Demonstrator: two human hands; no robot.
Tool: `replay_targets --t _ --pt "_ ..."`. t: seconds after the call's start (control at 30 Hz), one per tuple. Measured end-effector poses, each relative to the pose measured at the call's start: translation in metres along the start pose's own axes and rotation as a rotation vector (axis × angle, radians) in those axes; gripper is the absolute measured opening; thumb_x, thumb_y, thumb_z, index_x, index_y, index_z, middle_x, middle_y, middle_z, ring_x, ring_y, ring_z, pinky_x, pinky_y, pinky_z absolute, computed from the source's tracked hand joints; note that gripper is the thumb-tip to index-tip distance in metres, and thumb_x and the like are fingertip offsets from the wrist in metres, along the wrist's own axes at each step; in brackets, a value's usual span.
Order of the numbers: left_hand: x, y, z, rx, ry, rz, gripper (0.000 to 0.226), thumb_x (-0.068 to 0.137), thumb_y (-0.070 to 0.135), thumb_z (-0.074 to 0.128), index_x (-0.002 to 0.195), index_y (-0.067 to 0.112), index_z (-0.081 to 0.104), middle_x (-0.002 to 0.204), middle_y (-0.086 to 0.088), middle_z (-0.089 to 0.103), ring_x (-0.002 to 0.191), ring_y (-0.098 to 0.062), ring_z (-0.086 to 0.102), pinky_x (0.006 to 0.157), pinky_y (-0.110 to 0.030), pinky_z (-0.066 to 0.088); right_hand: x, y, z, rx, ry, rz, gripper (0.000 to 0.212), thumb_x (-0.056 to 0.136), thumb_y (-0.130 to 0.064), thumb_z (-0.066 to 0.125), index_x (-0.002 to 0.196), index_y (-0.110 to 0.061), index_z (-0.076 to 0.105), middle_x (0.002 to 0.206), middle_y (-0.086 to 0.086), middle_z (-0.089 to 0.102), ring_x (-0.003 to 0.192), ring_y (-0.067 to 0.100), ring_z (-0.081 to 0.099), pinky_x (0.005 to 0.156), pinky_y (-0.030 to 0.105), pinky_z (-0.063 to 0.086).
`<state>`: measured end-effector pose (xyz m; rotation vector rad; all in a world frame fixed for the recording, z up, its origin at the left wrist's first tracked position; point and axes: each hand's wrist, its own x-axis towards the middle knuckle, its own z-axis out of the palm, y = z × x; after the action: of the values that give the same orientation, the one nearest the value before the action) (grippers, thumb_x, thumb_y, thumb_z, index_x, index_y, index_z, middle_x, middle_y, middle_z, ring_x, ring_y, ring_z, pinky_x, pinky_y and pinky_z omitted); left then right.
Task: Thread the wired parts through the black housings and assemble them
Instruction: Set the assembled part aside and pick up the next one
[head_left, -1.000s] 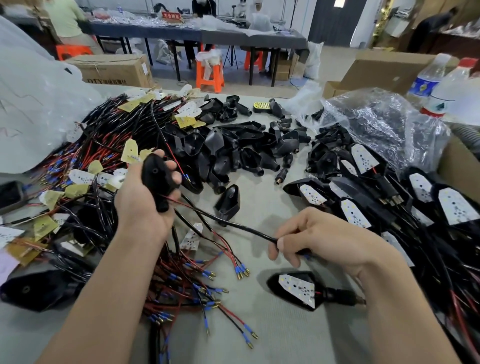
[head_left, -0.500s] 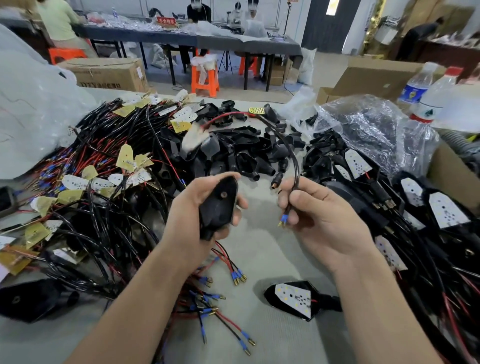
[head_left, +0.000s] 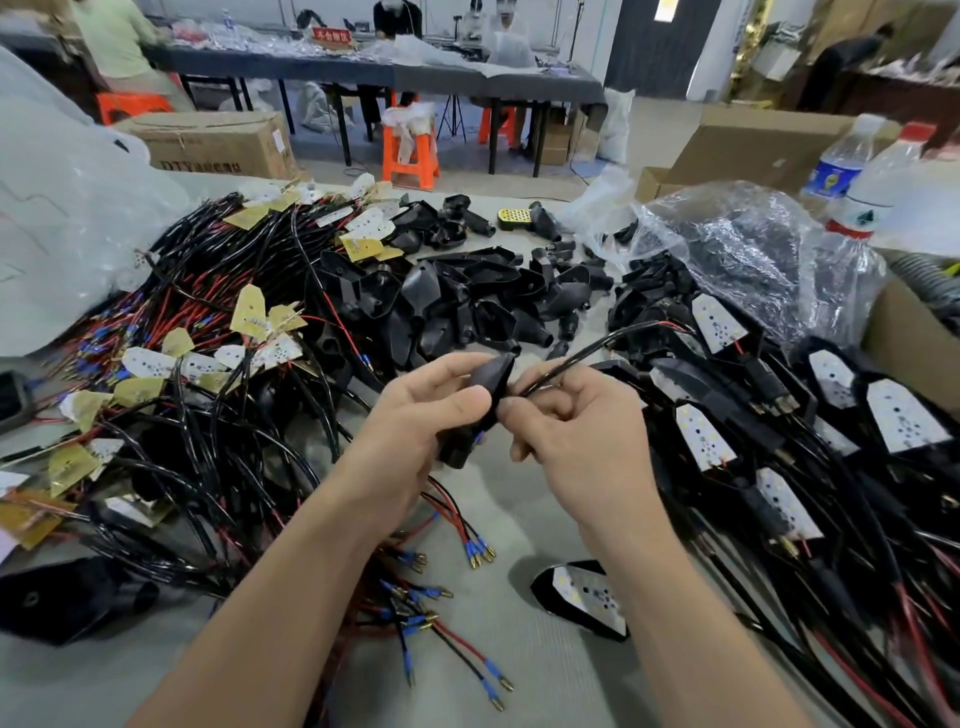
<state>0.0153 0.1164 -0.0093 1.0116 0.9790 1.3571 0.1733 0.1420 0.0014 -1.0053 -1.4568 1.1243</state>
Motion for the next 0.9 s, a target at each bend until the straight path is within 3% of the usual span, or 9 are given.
replay_targets --t 0.2,0.37,0.5,0.63,0.67,0.73,0.8,0.9 --pt "-0.005 -0.004 0.000 0.074 -0.065 0.058 0.042 0.077 0.024 0.082 0.118 0.023 0.074 0.120 -0.013 0.075 0.113 -0.041 0.069 0.096 -0.050 0.052 0.000 0.000 -0.006 -0.068 0.014 0.079 0.016 0.074 -0.005 0.082 0.065 -0.006 0.069 0.051 0.000 0.056 0.046 0.010 0.044 0.047 0.021 0.037" --pt "-0.007 0.001 0.003 0.062 0.058 0.174 0.042 0.069 0.029 0.087 0.110 0.025 0.079 0.109 -0.010 0.079 0.096 -0.030 0.076 0.076 -0.030 0.058 0.002 -0.004 -0.015 -0.035 -0.122 0.121 0.015 0.076 -0.005 0.084 0.065 -0.008 0.074 0.047 0.001 0.057 0.041 0.007 0.046 0.044 0.015 0.035" --pt "-0.007 0.000 0.007 0.128 0.052 0.291 0.038 0.067 0.022 0.090 0.104 0.025 0.081 0.103 -0.009 0.080 0.095 -0.026 0.077 0.076 -0.030 0.061 0.001 -0.003 -0.011 -0.105 -0.127 0.132 0.019 0.078 -0.012 0.085 0.066 -0.004 0.072 0.048 0.004 0.060 0.039 0.006 0.040 0.042 0.016 0.032" --pt "-0.008 -0.001 0.011 0.107 -0.001 0.225 0.029 0.078 0.024 0.081 0.107 0.025 0.081 0.102 -0.010 0.080 0.090 -0.027 0.076 0.068 -0.027 0.057 -0.002 -0.003 -0.007 -0.207 -0.085 0.105 0.026 0.075 -0.017 0.088 0.060 -0.009 0.069 0.052 0.004 0.065 0.042 0.007 0.047 0.045 0.018 0.037" --pt "-0.006 -0.002 0.011 0.128 0.026 0.197 0.027 0.081 0.027 0.078 0.108 0.026 0.081 0.102 -0.010 0.080 0.090 -0.029 0.074 0.067 -0.032 0.056 -0.003 -0.002 -0.003 -0.265 -0.070 0.089 0.027 0.074 -0.018 0.088 0.058 -0.012 0.068 0.051 0.001 0.064 0.042 0.006 0.047 0.046 0.019 0.038" --pt "-0.004 -0.003 0.008 0.136 0.070 0.159 0.023 0.087 0.027 0.073 0.108 0.022 0.081 0.101 -0.013 0.079 0.093 -0.032 0.074 0.074 -0.038 0.056 -0.006 0.000 0.005 -0.362 -0.062 0.074 0.029 0.073 -0.021 0.089 0.055 -0.016 0.066 0.048 -0.006 0.060 0.041 0.003 0.045 0.047 0.020 0.038" --pt "-0.002 -0.004 0.006 0.094 0.074 0.113 0.025 0.090 0.025 0.066 0.108 0.016 0.081 0.101 -0.016 0.079 0.092 -0.028 0.076 0.076 -0.034 0.058 -0.007 0.002 0.008 -0.414 -0.091 0.075 0.029 0.072 -0.023 0.089 0.055 -0.019 0.065 0.046 -0.011 0.055 0.041 0.003 0.044 0.046 0.020 0.037" --pt "-0.001 -0.002 0.003 0.033 -0.113 -0.012 0.033 0.092 0.025 0.061 0.121 0.023 0.077 0.117 -0.013 0.076 0.105 -0.024 0.074 0.081 -0.031 0.058 -0.003 0.004 0.004 -0.522 -0.067 0.018 0.018 0.071 -0.026 0.086 0.061 -0.022 0.072 0.048 -0.014 0.056 0.045 0.004 0.050 0.048 0.016 0.036"
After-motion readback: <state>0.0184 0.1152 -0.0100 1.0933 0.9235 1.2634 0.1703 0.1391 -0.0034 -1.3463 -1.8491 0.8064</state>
